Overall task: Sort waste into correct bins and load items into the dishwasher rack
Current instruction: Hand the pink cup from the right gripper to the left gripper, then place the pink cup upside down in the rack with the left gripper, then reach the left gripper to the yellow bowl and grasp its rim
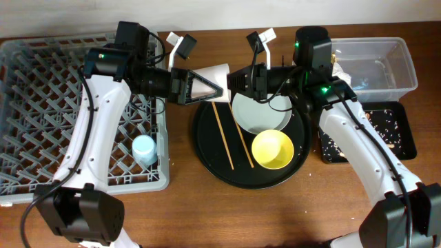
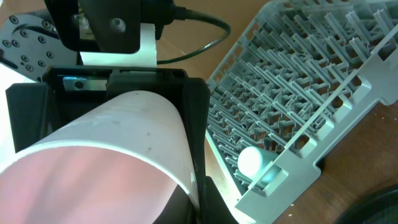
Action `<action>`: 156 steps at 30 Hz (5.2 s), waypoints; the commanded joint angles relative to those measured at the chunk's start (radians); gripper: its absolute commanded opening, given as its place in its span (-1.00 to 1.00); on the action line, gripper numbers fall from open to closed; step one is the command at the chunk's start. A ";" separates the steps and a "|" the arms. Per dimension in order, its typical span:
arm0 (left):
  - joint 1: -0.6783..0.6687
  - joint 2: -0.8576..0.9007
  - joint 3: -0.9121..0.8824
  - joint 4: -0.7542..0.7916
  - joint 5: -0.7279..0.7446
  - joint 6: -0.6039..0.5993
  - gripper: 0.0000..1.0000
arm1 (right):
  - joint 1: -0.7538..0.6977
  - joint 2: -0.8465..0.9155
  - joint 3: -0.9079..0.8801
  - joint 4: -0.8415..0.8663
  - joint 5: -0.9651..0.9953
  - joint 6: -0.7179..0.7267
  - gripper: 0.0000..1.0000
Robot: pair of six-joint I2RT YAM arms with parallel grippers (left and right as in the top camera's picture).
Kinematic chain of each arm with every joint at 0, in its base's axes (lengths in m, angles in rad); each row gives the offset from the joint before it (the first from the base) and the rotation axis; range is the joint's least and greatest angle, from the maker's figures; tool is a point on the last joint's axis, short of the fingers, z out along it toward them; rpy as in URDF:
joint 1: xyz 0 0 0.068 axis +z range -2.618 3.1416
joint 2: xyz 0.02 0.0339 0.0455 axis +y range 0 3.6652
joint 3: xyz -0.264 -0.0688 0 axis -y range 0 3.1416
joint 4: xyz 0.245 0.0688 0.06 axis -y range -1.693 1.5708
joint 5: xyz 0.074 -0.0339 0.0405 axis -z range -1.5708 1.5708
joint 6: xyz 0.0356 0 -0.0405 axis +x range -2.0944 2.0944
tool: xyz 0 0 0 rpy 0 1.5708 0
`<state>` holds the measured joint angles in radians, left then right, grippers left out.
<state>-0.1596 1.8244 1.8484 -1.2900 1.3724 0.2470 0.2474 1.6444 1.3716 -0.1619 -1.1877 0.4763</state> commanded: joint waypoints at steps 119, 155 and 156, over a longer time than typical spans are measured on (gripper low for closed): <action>-0.426 0.087 -0.199 0.266 -1.125 -0.550 0.66 | -0.215 -0.166 0.008 -0.965 0.938 -0.180 0.61; -0.531 0.090 -0.245 0.362 -1.131 -0.621 0.49 | -0.217 -0.165 -0.137 -0.941 1.046 -0.134 0.93; -0.531 0.090 -0.245 0.362 -1.133 -0.621 0.49 | -0.217 -0.165 -0.137 -0.942 1.047 -0.135 0.97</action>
<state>-0.6910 1.9240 1.6062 -0.9298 0.2363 -0.3641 0.0334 1.4864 1.2427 -1.1065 -0.1726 0.3275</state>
